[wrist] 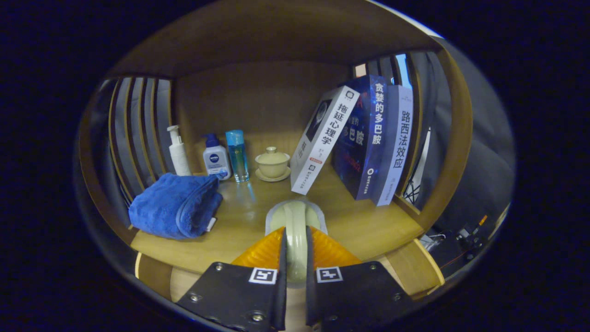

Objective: Pull open the drawer, take out the items inside it, and place them on the countertop above the cabinet.

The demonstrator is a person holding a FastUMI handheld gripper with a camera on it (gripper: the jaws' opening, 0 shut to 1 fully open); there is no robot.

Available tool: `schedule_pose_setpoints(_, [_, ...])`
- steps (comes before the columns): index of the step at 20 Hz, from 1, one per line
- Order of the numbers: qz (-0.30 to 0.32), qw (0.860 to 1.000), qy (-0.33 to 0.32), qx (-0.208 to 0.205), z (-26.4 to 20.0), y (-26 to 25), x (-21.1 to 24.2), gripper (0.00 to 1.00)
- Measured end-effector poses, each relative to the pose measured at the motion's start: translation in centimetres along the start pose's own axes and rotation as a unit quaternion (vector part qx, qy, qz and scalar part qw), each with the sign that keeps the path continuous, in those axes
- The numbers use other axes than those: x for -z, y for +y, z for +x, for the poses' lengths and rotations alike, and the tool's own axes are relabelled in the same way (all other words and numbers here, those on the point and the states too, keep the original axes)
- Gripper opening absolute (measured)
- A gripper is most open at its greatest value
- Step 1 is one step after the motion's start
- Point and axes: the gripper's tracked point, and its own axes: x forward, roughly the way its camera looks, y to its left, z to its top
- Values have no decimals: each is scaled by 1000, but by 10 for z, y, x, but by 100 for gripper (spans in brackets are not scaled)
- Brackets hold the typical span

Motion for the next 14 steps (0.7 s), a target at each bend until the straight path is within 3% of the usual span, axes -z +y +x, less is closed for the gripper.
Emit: schedule_pose_setpoints(14, [38, 999, -19, -7, 36, -1, -12, 17])
